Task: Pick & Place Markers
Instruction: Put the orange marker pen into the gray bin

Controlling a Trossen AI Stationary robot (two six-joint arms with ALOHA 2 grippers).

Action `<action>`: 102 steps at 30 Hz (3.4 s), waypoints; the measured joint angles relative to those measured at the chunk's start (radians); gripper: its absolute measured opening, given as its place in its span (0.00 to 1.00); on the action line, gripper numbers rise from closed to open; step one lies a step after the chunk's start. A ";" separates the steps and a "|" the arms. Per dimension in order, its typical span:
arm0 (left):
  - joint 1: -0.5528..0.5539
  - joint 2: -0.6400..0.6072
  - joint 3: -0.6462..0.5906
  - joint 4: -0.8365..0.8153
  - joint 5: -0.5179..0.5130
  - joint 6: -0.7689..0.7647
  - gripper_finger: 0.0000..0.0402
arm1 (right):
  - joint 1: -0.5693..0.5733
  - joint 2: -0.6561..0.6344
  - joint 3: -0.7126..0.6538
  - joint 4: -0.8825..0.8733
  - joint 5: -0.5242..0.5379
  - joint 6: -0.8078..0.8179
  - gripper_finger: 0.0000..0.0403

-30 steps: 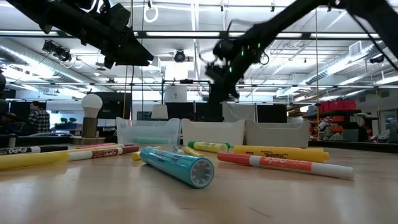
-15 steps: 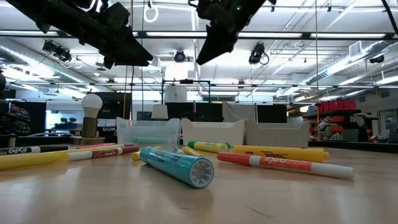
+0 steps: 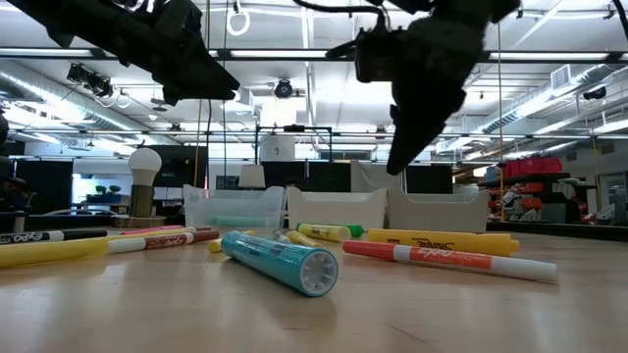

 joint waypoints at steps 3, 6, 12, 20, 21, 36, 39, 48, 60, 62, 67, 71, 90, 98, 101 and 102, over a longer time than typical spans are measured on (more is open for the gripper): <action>-0.006 0.000 0.000 0.000 0.000 -0.004 0.40 | 0.019 0.000 -0.053 0.090 -0.063 0.060 0.27; -0.007 0.000 0.000 0.001 0.001 -0.036 0.40 | 0.020 0.000 -0.074 0.118 -0.123 0.072 0.37; -0.053 0.000 0.000 0.001 0.007 -0.078 0.40 | 0.080 0.000 -0.080 0.112 -0.172 -0.003 0.57; -0.126 0.000 0.000 0.001 -0.026 -0.113 0.40 | 0.227 0.001 -0.080 0.141 0.018 -0.019 0.61; -0.131 0.000 0.000 0.001 -0.027 -0.115 0.40 | 0.240 0.006 -0.080 0.164 0.034 -0.012 0.61; -0.135 0.000 0.000 0.000 -0.026 -0.048 0.40 | 0.326 0.223 -0.080 0.347 0.275 0.237 0.44; -0.135 0.000 0.000 0.001 -0.026 -0.042 0.40 | 0.331 0.257 -0.075 0.348 0.287 0.244 0.36; -0.135 0.000 0.000 0.000 -0.026 -0.021 0.40 | 0.361 0.263 -0.072 0.277 0.292 0.332 0.05; -0.072 0.040 -0.004 -0.026 -0.025 0.149 0.40 | 0.261 -0.135 -0.084 0.058 0.500 0.180 0.05; -0.033 0.067 -0.004 -0.015 -0.023 0.194 0.40 | 0.169 -0.219 -0.081 -0.007 0.523 0.127 0.05; 0.103 0.173 -0.004 0.114 0.082 0.290 0.40 | -0.195 -0.328 -0.081 -0.126 0.417 -0.163 0.05; 0.210 0.269 -0.004 0.276 0.171 0.341 0.40 | -0.516 -0.320 -0.081 -0.125 0.245 -0.510 0.05; 0.321 0.386 -0.003 0.592 0.197 0.341 0.40 | -1.006 0.027 -0.081 0.032 0.005 -0.852 0.05; 0.316 0.386 -0.003 0.681 0.196 0.342 0.40 | -1.016 0.101 -0.080 0.047 0.000 -0.791 0.07; 0.316 0.386 -0.003 0.696 0.196 0.342 0.40 | -1.019 0.103 -0.080 0.065 0.000 -0.778 0.12; 0.315 0.386 -0.003 0.696 0.196 0.341 0.40 | -1.019 0.103 -0.080 0.073 0.000 -0.775 0.14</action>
